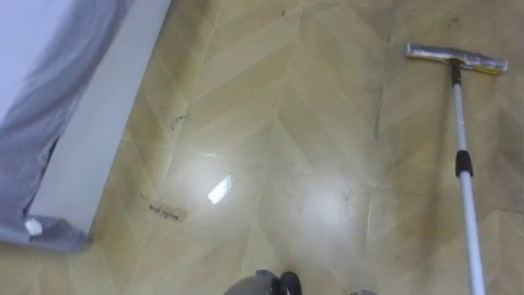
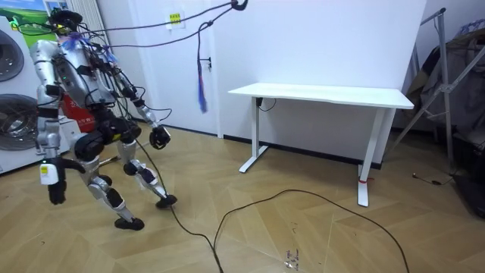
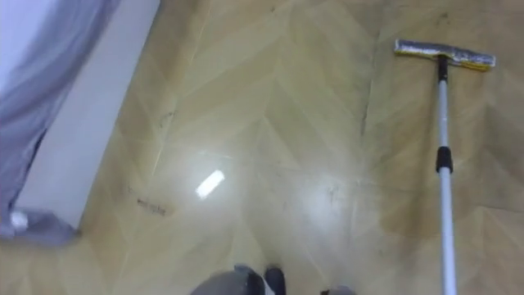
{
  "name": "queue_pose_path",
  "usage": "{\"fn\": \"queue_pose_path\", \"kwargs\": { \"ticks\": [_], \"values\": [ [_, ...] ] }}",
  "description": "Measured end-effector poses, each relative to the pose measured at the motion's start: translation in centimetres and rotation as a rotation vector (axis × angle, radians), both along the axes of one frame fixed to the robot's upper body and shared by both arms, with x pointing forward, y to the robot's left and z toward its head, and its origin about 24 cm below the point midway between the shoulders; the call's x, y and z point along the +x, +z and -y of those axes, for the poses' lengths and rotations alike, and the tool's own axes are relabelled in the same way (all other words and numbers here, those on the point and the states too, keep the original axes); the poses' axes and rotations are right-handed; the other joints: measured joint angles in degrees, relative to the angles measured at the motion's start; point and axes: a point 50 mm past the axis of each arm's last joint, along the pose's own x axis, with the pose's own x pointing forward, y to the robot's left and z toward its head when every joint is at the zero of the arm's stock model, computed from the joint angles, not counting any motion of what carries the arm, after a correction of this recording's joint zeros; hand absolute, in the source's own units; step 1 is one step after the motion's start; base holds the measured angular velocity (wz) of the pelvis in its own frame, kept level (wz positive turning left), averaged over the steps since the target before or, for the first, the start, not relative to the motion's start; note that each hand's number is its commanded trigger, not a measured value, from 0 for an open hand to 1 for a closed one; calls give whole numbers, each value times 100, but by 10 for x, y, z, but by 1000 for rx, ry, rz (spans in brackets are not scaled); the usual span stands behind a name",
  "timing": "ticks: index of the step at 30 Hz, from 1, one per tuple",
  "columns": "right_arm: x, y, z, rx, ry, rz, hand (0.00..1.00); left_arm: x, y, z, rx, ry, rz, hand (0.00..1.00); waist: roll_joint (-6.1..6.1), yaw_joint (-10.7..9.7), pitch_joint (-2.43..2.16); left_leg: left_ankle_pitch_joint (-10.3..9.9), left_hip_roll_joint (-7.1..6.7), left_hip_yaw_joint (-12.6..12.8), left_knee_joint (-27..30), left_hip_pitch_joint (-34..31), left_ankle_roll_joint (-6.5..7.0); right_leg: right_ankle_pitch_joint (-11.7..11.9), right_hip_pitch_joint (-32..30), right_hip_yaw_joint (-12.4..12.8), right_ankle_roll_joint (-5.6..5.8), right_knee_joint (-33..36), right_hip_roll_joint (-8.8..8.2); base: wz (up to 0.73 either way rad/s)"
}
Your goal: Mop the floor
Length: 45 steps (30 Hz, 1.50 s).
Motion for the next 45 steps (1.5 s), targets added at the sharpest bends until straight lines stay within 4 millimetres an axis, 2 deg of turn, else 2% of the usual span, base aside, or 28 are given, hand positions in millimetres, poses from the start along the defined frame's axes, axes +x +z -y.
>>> {"fn": "queue_pose_path", "kwargs": {
  "ticks": [2,4,5,6,8,10,12,13,14,17,19,20,21,23,24,25,28,30,31,33,34,37,38,39,40,41,43,45],
  "values": [
    [4,-3,-7,2,8,22,100,-1,-1,5,-10,3,-2,0,41,-21,51,-6,-101,-253,-114,110,-6,-145,-250,-94,-12,-304,90,-36],
    [6,-4,-9,-12,14,27,100,-7,-2,8,-12,6,-17,0,72,-4,56,-5,-165,-420,-229,217,-18,-149,-430,-159,-38,-1005,119,-28],
    [8,-5,-13,-14,21,29,100,-11,-3,8,4,8,-32,0,33,20,63,-24,-183,-413,-292,312,-47,-60,-455,-189,-81,-1651,93,-14],
    [12,-7,-16,-10,33,40,100,-13,-3,5,23,23,-46,0,-28,21,108,-81,-194,-426,-294,375,-100,331,-468,-231,-145,-1996,106,0],
    [22,-6,-16,-9,28,58,100,-13,-2,3,30,34,-46,0,-68,50,131,-141,-136,-517,-259,382,-199,328,-388,-442,-257,-2052,105,9],
    [44,-2,-11,-20,37,83,100,-11,-2,2,30,41,-40,0,-163,120,181,-199,-76,-556,-109,356,-306,252,-348,-658,-369,-1994,98,7],
    [87,13,2,-47,80,136,100,-11,0,-5,43,58,-41,0,-400,216,239,-270,7,-549,429,175,-443,18,-381,-771,-507,-1732,53,0],
    [116,26,12,-72,104,188,100,-8,1,-10,47,75,-30,0,-422,260,221,-240,130,-449,896,-56,-510,-103,-421,-825,-565,-1579,85,6],
    [129,32,16,-82,114,219,100,-6,3,-13,52,80,-21,0,-496,311,229,-212,185,-394,1115,-163,-560,-164,-464,-827,-584,-1489,99,0],
    [183,65,31,-147,164,385,100,4,11,-27,94,44,28,0,-714,589,202,43,480,-271,2057,-630,-907,-379,-551,-820,-665,-1217,305,0],
    [205,79,32,-161,173,456,100,4,12,-31,108,25,31,0,-807,741,230,350,585,-234,2439,-804,-903,-454,-432,-816,-724,-1198,368,2],
    [209,81,30,-147,157,462,100,0,12,-31,108,25,21,0,-915,800,235,266,562,-251,2302,-870,-852,-486,-344,-759,-719,-1220,366,25],
    [207,79,30,-134,141,457,100,0,12,-31,108,5,19,0,-904,813,229,175,542,-244,1708,-981,-817,-538,-259,-744,-708,-1258,364,35],
    [197,72,27,-110,131,436,100,-3,11,-29,101,-32,3,0,-865,827,225,228,560,-226,634,-1131,-826,-622,-69,-754,-644,-1420,393,31],
    [184,62,24,-90,129,407,100,-3,11,-28,90,-45,-1,0,-826,823,229,549,569,-202,178,-1129,-754,-687,172,-775,-588,-1548,364,24],
    [164,51,23,-72,122,354,100,-4,10,-25,81,-63,-7,0,-766,801,191,710,555,-129,49,-1014,-667,-802,423,-794,-517,-1638,290,24],
    [119,34,27,-60,96,240,100,8,9,-19,72,-85,21,0,-671,743,146,533,512,196,66,-714,-347,-943,639,-677,-339,-1557,122,31],
    [86,26,29,-71,90,140,100,24,10,-11,58,-90,75,0,-555,630,120,307,319,275,193,-560,-171,-687,472,-638,-103,-779,-92,14],
    [77,23,28,-76,90,120,100,26,10,-9,54,-90,86,0,-501,570,86,242,292,279,227,-523,-138,-587,444,-637,-81,-631,-125,20],
    [51,14,21,-90,90,65,100,33,10,-1,38,-84,126,0,-282,420,73,27,223,88,202,-257,-107,-73,263,-500,-46,-66,-86,5],
    [48,12,18,-91,89,58,100,35,10,0,38,-88,132,0,-253,407,83,-3,218,34,154,-187,-113,-74,176,-447,-36,-12,-73,-28],
    [47,3,-1,-78,99,58,100,31,9,0,43,-85,117,0,-166,312,95,4,153,-328,-212,81,-178,-116,-377,-443,-30,-618,11,-37],
    [44,0,-6,-67,100,55,100,27,8,0,53,-81,106,0,-147,277,81,7,152,-369,-351,205,-211,-54,-446,-484,-84,-1316,-18,-8],
    [42,-2,-10,-61,98,53,100,25,7,-2,64,-76,93,0,-153,253,80,-18,152,-387,-441,316,-262,140,-463,-495,-141,-2102,-8,0],
    [38,-3,-13,-53,92,47,100,22,7,-3,74,-64,75,0,-239,252,106,-83,149,-409,-437,406,-332,595,-461,-518,-161,-2460,12,10],
    [37,-4,-14,-49,91,45,100,20,6,-3,79,-61,62,0,-237,254,94,-117,162,-455,-424,447,-386,672,-417,-564,-217,-2442,20,0],
    [40,-4,-16,-40,91,57,100,15,5,-5,84,-50,34,0,-262,341,104,-195,328,-493,-275,548,-532,601,-226,-682,-348,-2498,148,-12],
    [62,-1,-17,-23,87,96,100,12,4,-8,91,-21,21,0,-411,418,138,-233,475,-502,133,511,-609,396,-127,-781,-507,-2313,252,-13]
  ]
}}
